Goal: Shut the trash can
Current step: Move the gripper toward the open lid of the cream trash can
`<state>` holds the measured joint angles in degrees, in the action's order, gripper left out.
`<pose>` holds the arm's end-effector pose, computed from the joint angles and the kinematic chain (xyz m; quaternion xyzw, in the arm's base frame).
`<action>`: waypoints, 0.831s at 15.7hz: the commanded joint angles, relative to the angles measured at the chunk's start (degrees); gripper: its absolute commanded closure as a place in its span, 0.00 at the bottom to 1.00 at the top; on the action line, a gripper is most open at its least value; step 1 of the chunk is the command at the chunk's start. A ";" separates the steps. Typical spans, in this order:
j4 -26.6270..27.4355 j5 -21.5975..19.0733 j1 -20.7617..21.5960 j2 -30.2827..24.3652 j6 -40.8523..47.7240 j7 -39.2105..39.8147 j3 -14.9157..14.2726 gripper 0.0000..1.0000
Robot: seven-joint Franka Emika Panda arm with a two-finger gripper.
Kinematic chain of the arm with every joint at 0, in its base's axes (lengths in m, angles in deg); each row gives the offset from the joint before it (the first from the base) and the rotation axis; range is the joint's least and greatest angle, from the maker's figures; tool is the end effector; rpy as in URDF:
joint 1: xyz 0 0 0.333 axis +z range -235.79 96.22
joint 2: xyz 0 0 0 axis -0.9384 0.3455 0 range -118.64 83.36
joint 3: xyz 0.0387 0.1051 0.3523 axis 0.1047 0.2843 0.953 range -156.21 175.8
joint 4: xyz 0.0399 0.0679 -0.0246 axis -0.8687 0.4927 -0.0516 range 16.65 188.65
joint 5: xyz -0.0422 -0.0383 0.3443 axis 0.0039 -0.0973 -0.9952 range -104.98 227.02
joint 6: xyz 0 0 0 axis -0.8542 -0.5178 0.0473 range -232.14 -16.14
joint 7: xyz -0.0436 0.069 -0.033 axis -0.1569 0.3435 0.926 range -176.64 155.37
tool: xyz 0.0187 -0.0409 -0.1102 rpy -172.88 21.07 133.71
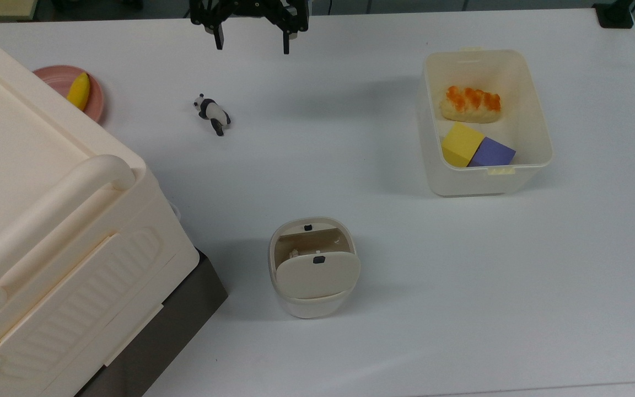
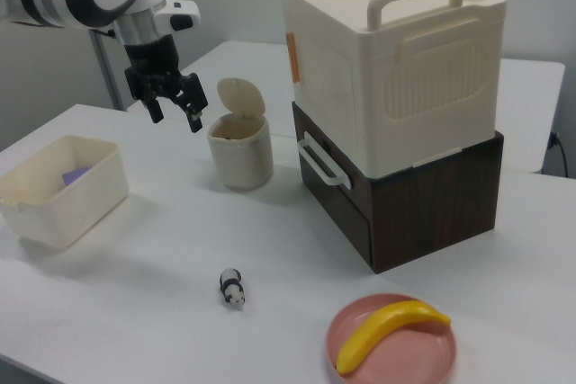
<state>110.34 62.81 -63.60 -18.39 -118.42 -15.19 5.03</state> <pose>0.5209 0.0095 0.6327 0.9989 -0.0249 0.0386 0.0129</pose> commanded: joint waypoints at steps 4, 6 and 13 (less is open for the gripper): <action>1.45 -1.26 0.58 -1.45 -0.05 1.21 -0.41 0.00; 1.45 -1.26 0.50 -1.45 -0.14 1.48 -0.41 0.15; 1.45 -4.78 -0.12 -1.27 -3.47 5.35 -0.50 1.00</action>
<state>110.34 59.66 -63.74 -18.39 -119.08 -11.68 5.02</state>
